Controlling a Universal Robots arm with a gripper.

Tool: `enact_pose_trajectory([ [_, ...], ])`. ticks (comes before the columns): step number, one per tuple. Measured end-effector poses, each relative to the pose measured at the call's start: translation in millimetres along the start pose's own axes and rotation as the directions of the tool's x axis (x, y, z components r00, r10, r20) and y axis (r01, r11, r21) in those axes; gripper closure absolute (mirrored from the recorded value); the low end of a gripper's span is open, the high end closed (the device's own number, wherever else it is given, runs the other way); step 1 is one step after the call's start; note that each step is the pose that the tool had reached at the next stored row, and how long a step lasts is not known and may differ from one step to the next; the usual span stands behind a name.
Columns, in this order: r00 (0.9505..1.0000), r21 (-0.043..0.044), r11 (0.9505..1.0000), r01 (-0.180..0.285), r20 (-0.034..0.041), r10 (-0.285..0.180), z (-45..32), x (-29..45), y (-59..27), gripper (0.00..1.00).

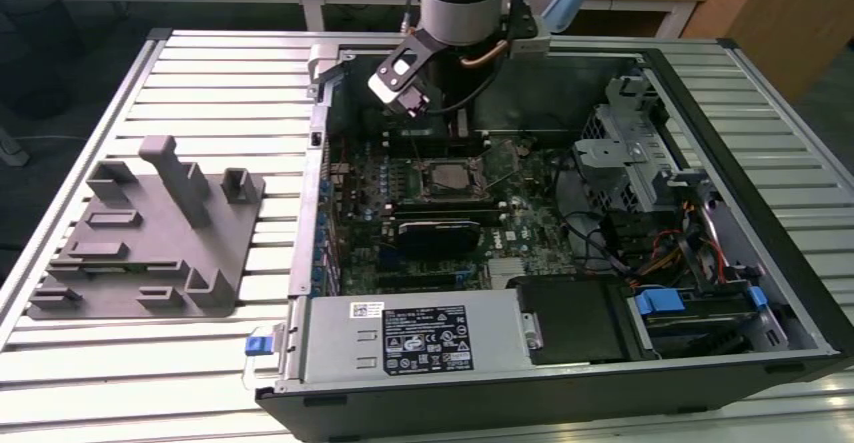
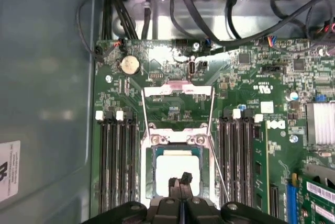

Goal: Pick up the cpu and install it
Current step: 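Place the cpu into insertion slot, then close the cpu cover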

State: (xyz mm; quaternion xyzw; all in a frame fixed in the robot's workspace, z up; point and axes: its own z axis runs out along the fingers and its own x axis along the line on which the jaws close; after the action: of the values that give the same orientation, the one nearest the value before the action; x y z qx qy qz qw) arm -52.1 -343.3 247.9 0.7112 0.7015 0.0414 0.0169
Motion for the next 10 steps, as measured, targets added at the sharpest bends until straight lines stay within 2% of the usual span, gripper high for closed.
enact_pose_trajectory([
  [3, 1.0, 0.0001, 1.0, 0.0, 0.0001, 0.0, -3.3, 0.1, 0.3, 0.89],
  [10, 1.0, 0.0, 1.0, 0.0, 0.0001, 0.0, -3.9, 0.1, 0.3, 0.89],
])
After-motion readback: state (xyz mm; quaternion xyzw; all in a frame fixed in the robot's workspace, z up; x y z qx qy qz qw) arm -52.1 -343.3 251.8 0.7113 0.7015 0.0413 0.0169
